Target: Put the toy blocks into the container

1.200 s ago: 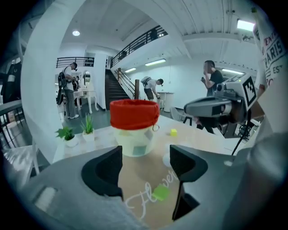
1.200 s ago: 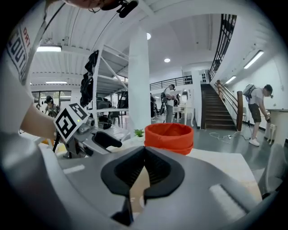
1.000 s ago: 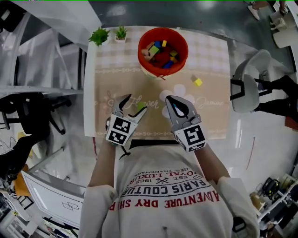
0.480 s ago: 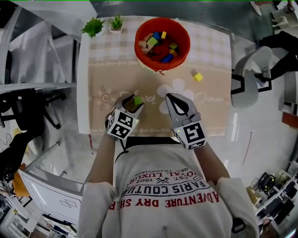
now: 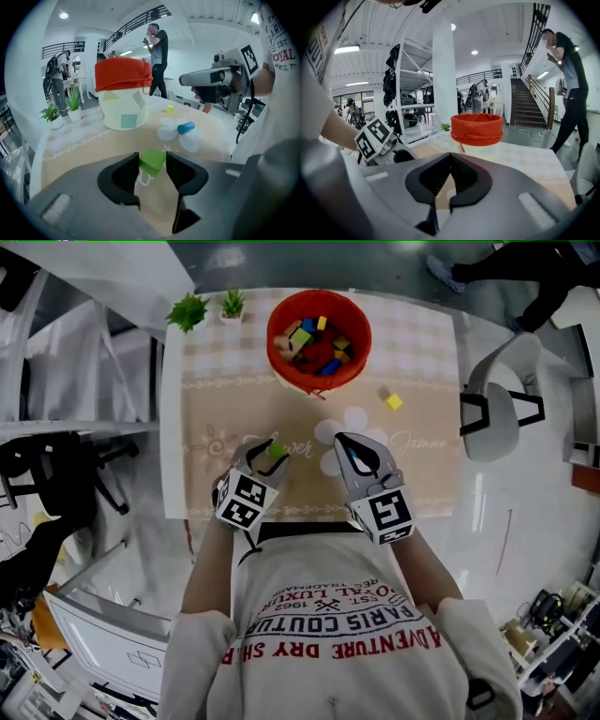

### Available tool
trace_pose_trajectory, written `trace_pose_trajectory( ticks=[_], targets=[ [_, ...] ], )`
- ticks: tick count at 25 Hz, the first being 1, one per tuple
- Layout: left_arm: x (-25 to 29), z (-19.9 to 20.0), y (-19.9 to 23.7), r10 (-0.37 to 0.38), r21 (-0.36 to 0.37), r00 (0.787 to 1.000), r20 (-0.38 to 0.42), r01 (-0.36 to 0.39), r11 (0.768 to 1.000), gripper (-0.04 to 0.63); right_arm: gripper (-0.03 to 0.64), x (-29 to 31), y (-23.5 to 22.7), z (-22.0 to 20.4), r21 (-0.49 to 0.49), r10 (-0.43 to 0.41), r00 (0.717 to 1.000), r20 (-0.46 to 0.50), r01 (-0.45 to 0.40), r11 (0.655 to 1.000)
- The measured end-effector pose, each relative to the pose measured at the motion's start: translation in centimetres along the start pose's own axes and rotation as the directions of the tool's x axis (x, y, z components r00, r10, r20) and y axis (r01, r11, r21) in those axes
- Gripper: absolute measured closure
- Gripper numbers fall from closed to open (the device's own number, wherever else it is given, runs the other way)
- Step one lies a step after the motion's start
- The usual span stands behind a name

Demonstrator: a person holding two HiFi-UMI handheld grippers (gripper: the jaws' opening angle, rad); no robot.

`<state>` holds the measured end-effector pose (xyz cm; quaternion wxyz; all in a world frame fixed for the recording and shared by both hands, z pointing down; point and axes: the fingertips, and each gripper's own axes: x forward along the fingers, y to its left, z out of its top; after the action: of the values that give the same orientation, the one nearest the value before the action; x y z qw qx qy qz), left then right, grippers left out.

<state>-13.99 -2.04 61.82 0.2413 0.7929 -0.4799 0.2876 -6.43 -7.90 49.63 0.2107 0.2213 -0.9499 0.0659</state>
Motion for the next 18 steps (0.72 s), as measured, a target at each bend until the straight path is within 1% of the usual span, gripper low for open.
trace_pose_trajectory(
  ticks=[5, 9, 11, 15, 18],
  targets=[
    [-2.4, 4.3, 0.7, 0.036, 0.046, 0.996, 0.088, -0.040, 0.998, 0.403, 0.615, -0.5, -0.1, 1.5, -0.012, -0.014, 1.000, 0.021, 0.014, 1.000],
    [-4.4, 8.3, 1.0, 0.056, 0.089, 0.985, 0.161, -0.071, 0.994, 0.403, 0.615, -1.1, -0.5, 2.7, -0.021, -0.033, 0.999, 0.042, 0.034, 0.999],
    [-5.2, 10.5, 1.3, 0.061, 0.110, 0.977, 0.205, -0.085, 0.990, 0.403, 0.615, -1.3, -0.9, 3.7, -0.029, -0.047, 0.996, 0.070, 0.049, 0.998],
    [-7.0, 15.4, 2.1, 0.065, 0.171, 0.953, 0.295, -0.120, 0.978, 0.403, 0.615, -1.4, -1.6, 5.6, -0.048, -0.073, 0.990, 0.121, 0.080, 0.996],
    [-7.6, 18.7, 2.8, 0.065, 0.208, 0.939, 0.337, -0.141, 0.968, 0.403, 0.615, -1.5, -2.3, 6.3, -0.046, -0.100, 0.985, 0.140, 0.107, 0.993]
  ],
)
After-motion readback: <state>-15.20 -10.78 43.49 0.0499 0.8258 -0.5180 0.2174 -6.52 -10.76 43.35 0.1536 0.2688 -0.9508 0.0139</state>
